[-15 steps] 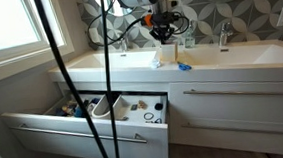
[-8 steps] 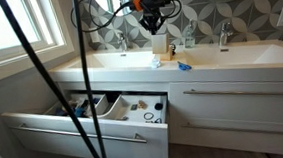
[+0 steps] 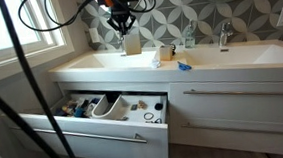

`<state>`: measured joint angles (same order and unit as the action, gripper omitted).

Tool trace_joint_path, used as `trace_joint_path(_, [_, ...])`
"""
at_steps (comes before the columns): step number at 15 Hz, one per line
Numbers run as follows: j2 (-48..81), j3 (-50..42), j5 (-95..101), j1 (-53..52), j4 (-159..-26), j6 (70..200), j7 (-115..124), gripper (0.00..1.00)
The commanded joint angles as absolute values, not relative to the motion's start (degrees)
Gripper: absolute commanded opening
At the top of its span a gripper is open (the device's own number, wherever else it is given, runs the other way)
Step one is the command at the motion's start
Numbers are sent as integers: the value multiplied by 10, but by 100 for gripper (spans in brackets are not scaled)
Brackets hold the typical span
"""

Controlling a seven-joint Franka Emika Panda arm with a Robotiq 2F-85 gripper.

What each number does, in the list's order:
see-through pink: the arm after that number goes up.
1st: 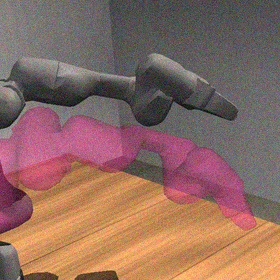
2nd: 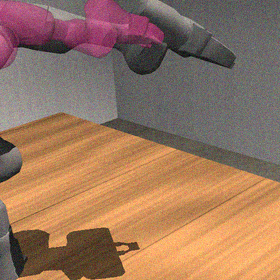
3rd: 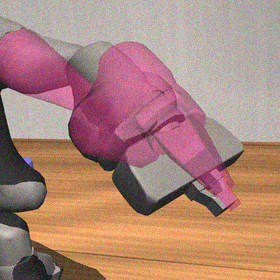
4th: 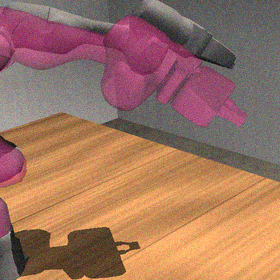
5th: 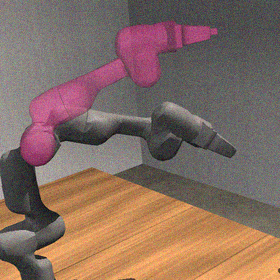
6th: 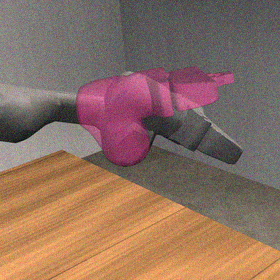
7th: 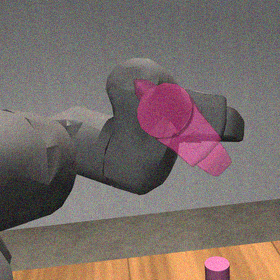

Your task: Put one of the small, brown objects in the drawer

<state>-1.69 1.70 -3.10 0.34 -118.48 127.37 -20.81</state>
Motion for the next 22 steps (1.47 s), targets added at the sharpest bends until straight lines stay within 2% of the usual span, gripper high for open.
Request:
trace_joint_path(1, [-109,12,-62,-15,-1276,1260,-325,1])
trace_joint_path(2, [-122,6,-73,-22,-1286,1255,-360,1])
trace_joint_path(3, [-75,9,-46,-20,-1245,1264,-296,3])
trace_joint_path(11, [-98,4,-51,-27,-1280,1250,-338,1])
trace_joint_path(17, [-86,7,-76,-45,-1358,1198,-435,1])
trace_joint_path(22, [-53,14,-39,-49,-1416,1269,-526,1])
